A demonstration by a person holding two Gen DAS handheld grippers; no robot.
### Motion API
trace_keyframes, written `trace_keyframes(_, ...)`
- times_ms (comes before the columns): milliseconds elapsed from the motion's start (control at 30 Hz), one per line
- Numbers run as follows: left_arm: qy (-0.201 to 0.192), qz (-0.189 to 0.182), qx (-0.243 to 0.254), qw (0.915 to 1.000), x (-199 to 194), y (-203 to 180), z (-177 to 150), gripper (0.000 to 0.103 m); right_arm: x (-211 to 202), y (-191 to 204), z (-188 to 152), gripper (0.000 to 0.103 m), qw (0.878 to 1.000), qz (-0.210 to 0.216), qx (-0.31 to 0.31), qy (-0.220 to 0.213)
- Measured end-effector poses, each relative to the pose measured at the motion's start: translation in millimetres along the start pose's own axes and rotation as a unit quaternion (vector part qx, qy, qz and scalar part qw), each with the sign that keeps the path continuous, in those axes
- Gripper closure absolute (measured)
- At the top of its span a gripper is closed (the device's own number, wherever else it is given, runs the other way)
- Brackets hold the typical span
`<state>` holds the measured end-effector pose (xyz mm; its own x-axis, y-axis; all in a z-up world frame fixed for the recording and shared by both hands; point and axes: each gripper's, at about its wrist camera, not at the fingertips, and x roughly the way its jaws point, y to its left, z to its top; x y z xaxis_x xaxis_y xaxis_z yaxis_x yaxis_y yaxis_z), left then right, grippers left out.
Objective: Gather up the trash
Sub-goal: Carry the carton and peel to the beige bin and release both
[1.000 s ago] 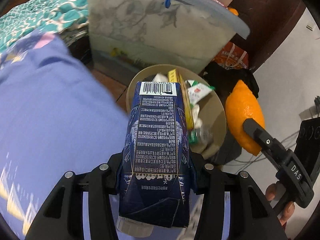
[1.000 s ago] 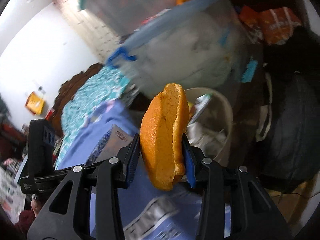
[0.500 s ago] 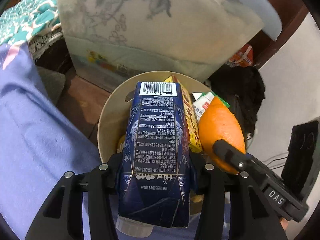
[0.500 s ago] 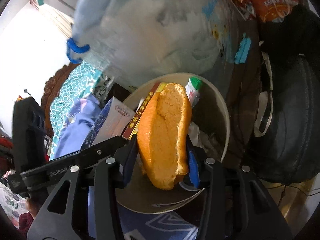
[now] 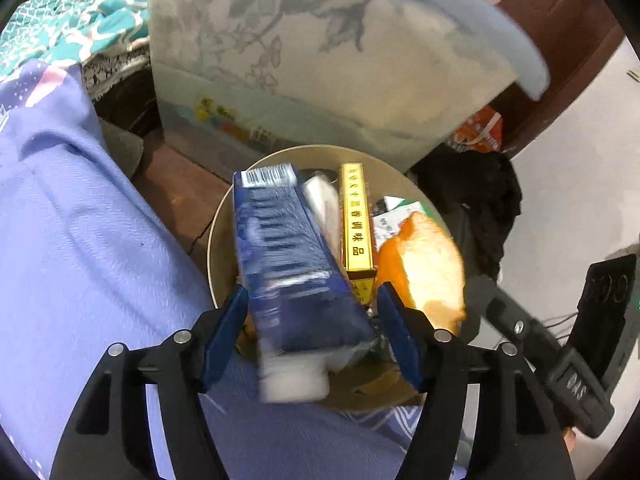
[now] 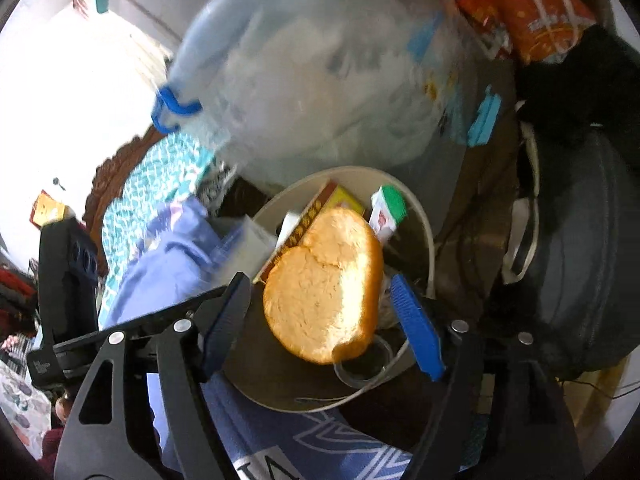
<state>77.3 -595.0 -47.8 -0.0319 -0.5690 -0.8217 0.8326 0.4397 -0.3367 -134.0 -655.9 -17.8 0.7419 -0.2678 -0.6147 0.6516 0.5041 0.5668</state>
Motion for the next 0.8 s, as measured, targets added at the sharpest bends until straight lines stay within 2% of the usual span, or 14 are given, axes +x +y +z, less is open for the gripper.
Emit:
trace_keyframes(100, 0.004, -0.001, 0.022, 0.9998, -1, -12, -8, 0.040, -11, 1, -1, 0.037, 1.000, 0.005, 0.004, -0.016)
trace_keyframes(167, 0.009, -0.001, 0.039, 0.9992, 2, -22, -13, 0.040, -15, 2, -2, 0.047, 1.000, 0.010, 0.005, -0.019)
trace_keyframes(233, 0.009, 0.002, 0.059, 0.9982, 3, -31, -18, 0.045, -15, 4, -3, 0.051, 1.000, 0.014, 0.004, -0.017)
trace_keyframes(333, 0.025, 0.021, 0.072, 0.9968, 9, -37, -21, 0.047, -9, 7, -6, 0.050, 1.000, 0.013, -0.004, 0.000)
trace_keyframes(400, 0.026, 0.017, 0.069, 0.9971, 7, -35, -23, 0.047, 4, 5, -8, 0.049, 0.999, 0.027, 0.002, 0.042)
trace_keyframes(433, 0.023, 0.018, 0.066, 0.9974, 4, -34, -24, 0.047, 5, 5, -9, 0.049, 0.998, 0.033, 0.006, 0.049)
trace_keyframes(667, -0.021, 0.042, 0.063, 0.9969, -35, -27, -27, 0.046, -18, 10, -16, 0.049, 0.999, 0.039, 0.016, 0.013)
trace_keyframes(800, -0.045, 0.084, 0.079, 0.9923, -55, -30, -37, 0.043, -27, 12, -25, 0.048, 0.999, 0.038, 0.027, 0.010)
